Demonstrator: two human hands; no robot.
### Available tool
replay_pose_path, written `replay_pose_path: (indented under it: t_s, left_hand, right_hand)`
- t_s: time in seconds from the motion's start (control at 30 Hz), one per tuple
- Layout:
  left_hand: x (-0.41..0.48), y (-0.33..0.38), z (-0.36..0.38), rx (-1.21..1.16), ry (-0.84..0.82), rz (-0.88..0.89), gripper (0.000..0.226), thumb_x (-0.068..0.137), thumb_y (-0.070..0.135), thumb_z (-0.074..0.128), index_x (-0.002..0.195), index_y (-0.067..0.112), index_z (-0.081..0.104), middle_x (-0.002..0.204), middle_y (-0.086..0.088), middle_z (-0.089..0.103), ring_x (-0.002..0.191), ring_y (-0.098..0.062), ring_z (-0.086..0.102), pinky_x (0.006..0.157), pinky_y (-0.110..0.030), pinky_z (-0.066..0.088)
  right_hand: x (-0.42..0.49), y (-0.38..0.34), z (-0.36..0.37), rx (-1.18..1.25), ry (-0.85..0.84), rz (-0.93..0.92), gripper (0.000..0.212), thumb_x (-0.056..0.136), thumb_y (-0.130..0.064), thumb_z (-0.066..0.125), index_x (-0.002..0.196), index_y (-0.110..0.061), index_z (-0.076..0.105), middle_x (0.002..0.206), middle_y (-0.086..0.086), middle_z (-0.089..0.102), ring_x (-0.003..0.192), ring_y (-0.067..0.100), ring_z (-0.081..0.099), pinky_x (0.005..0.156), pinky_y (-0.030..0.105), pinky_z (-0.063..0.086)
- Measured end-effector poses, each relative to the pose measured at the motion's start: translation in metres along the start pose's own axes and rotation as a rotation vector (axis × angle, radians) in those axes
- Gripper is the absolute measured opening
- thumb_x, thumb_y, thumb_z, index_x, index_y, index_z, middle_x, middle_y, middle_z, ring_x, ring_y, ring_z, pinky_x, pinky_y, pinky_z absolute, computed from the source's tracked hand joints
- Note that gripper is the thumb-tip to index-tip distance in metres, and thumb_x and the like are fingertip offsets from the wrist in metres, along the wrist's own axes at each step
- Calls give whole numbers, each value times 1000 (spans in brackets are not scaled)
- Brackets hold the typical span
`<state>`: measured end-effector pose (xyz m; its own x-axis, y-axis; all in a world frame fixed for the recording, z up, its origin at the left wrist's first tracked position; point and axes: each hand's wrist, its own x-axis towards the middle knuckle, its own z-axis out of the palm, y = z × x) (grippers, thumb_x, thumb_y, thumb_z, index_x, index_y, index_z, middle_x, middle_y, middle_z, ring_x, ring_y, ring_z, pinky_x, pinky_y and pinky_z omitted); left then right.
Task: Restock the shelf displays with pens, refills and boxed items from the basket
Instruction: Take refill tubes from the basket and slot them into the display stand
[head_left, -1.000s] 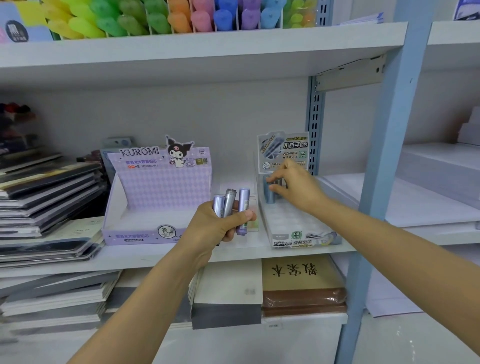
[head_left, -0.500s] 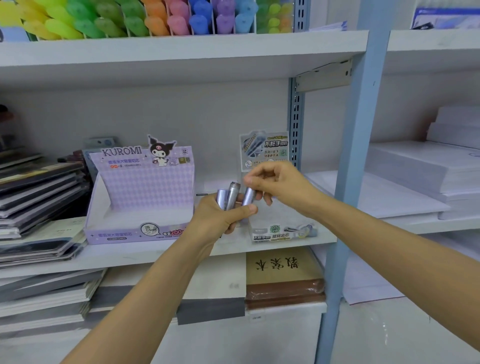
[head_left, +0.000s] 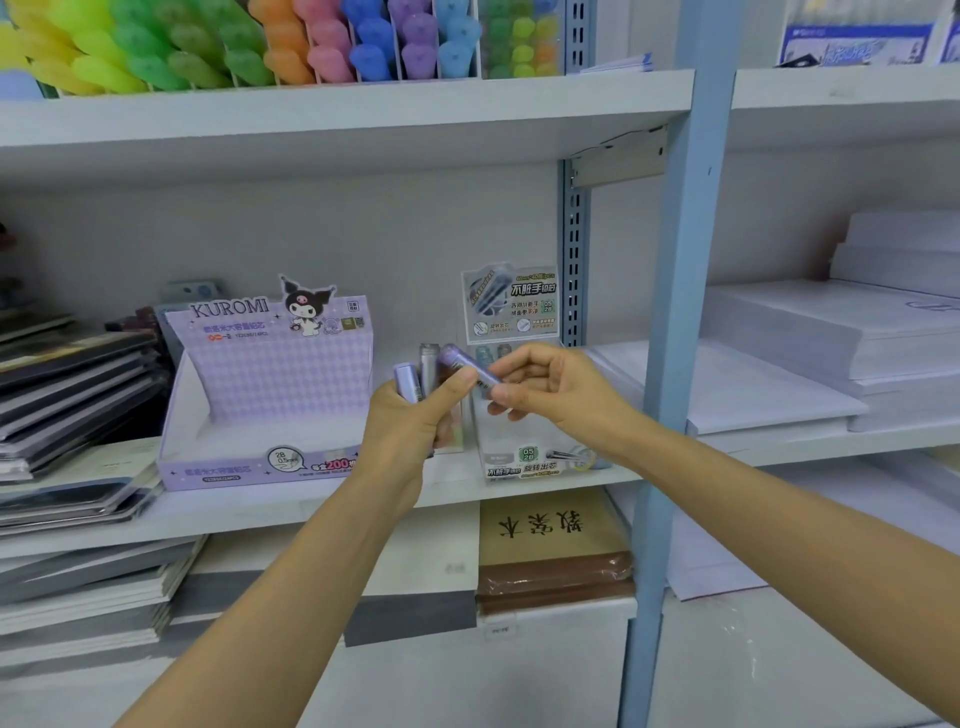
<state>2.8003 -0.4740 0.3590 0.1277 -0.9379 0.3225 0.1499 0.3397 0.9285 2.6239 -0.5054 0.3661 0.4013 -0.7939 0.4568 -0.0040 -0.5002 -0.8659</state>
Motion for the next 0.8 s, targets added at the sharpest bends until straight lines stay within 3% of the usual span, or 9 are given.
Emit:
replay_pose_path:
  t_s: [0.17, 0.27, 0.33, 0.47, 0.57, 0.63, 0.7, 0.8]
  left_hand:
    - [-2, -2, 4, -16, 39, 6, 16, 81, 21, 75, 77, 14, 62, 47, 6, 37, 44, -11, 31, 42, -21, 30]
    - [-1, -3, 4, 58, 16, 47, 8, 80, 18, 77, 82, 16, 69, 48, 11, 45, 45, -8, 35, 43, -19, 33]
    - [-3, -2, 6, 147, -43, 77, 12, 79, 17, 77, 88, 14, 70, 50, 14, 54, 42, -2, 42, 44, -16, 35]
    - [-5, -3, 13, 208, -126, 105, 18, 81, 12, 76, 95, 5, 65, 53, 11, 62, 40, 1, 48, 41, -13, 36]
    - [-5, -1, 13, 186, -133, 68, 23, 89, 18, 68, 105, 2, 60, 64, 3, 65, 44, -8, 43, 43, -19, 36]
    - [-4, 0, 12, 158, -138, 34, 12, 96, 18, 59, 103, 8, 59, 80, -3, 72, 46, -12, 43, 45, -23, 37]
    - [-2, 0, 11, 109, -126, -17, 6, 98, 15, 53, 98, 10, 58, 78, -7, 66, 47, -13, 42, 47, -24, 34]
    - [0, -2, 9, 62, -149, -72, 10, 99, 14, 49, 92, 9, 52, 71, -5, 57, 48, -13, 42, 51, -27, 30]
  right_hand:
    - [-1, -1, 4, -57, -20, 13, 12, 85, -14, 71, 94, -9, 64, 85, 5, 72, 79, 19, 70, 75, 29, 57]
    - [3, -9, -2, -49, 88, -11, 26, 93, -28, 58, 104, -6, 67, 88, 2, 70, 78, 14, 66, 73, 28, 55]
    - [5, -16, -7, -60, 74, -4, 34, 91, -32, 58, 114, -10, 67, 89, -3, 70, 78, 10, 62, 69, 22, 52]
    - [6, -15, -10, -211, -76, 14, 21, 92, -18, 63, 111, -15, 71, 100, 4, 73, 86, 11, 65, 75, 22, 54]
    - [9, -17, -16, -131, 38, -4, 14, 91, -13, 64, 104, -12, 70, 90, 6, 72, 78, 10, 65, 74, 21, 54]
    - [14, -17, -26, -93, 193, -21, 12, 90, -11, 65, 101, -7, 67, 89, 11, 69, 74, 14, 67, 72, 24, 56]
    - [20, -13, -36, -213, 332, -43, 16, 88, -14, 69, 99, -3, 63, 88, 13, 68, 70, 15, 67, 68, 25, 57]
    - [26, -1, -46, -394, 403, -14, 22, 84, -19, 74, 94, -5, 59, 82, 8, 67, 69, 14, 66, 67, 28, 59]
